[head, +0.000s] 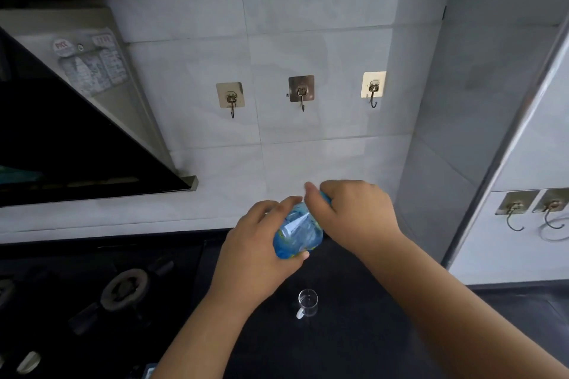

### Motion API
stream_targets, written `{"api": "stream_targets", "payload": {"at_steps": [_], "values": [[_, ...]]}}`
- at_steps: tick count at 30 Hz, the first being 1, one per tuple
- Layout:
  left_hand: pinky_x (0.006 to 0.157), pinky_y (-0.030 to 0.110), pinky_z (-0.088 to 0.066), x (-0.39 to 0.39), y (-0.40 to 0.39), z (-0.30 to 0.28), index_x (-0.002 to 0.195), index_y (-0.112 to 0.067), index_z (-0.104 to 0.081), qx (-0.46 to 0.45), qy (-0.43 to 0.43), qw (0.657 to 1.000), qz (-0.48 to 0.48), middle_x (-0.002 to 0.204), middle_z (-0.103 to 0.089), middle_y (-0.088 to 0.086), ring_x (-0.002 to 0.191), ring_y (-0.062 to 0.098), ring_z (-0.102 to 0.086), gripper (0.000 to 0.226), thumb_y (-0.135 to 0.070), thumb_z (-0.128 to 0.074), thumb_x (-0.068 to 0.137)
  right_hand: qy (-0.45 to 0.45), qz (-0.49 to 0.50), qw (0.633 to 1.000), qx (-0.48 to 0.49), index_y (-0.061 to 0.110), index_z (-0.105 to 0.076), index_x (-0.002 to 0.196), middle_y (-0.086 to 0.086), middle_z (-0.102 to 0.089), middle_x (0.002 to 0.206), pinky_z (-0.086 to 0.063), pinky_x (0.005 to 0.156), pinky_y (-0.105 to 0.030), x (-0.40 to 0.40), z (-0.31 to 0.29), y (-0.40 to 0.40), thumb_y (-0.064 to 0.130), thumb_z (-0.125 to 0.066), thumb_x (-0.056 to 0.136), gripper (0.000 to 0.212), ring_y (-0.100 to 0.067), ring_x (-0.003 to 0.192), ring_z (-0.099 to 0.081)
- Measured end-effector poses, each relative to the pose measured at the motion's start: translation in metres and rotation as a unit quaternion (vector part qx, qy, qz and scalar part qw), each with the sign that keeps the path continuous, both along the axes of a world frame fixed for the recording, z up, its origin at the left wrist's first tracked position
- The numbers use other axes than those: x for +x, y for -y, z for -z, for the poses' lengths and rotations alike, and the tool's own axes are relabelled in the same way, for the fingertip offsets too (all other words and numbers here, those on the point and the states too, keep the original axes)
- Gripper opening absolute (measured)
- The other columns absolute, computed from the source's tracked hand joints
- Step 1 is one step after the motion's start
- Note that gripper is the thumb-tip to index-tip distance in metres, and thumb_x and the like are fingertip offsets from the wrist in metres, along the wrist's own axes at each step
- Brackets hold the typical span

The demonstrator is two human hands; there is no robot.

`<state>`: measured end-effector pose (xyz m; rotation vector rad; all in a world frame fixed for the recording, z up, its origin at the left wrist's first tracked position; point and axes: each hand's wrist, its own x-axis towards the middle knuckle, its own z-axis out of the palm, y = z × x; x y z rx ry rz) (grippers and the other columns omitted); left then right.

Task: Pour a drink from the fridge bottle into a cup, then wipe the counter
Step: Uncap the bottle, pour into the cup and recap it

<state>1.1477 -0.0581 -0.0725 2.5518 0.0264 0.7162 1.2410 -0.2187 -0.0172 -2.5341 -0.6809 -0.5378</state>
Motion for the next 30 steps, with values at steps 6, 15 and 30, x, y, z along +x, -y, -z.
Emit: {"api": "stream_targets", "payload": {"at_steps": [6,15,30], "values": [[0.099,0.028,-0.053,-0.006,-0.009,0.003,0.144,-0.055,-0.044,-0.061,-0.02,0.998,-0.007,0.128,-0.051,-0.027,0.116,-0.002,-0.056,0.089,-0.042,-0.091,0.07,-0.283,-0.067,0.944,0.159,0.015,-0.055,0.072,0.003,-0.059,0.066,-0.043,0.063,-0.034,0.006,0.023,-0.005,0.09,-0.03,0.087,0.08,-0.015,0.06,-0.053],[0.105,0.031,-0.053,-0.021,-0.023,-0.019,0.139,-0.059,-0.051,-0.245,-0.009,0.969,0.031,0.134,-0.058,-0.028,0.124,-0.006,-0.057,0.093,-0.034,-0.099,0.064,-0.502,-0.287,0.801,0.156,0.035,-0.045,0.146,0.009,-0.069,0.132,-0.055,0.105,-0.041,-0.023,0.087,-0.009,0.009,-0.083,0.082,0.079,-0.012,0.124,-0.066],[0.103,0.041,-0.058,-0.057,0.041,0.009,0.136,-0.038,-0.05,-0.39,-0.006,0.919,-0.053,0.127,-0.071,-0.009,0.119,0.012,-0.07,0.09,-0.008,-0.098,0.067,-0.524,-0.385,0.73,0.211,0.022,-0.053,0.136,-0.001,-0.076,0.121,-0.063,0.087,-0.036,-0.021,0.074,0.012,-0.009,-0.094,0.063,0.089,-0.021,0.11,-0.075]]}}
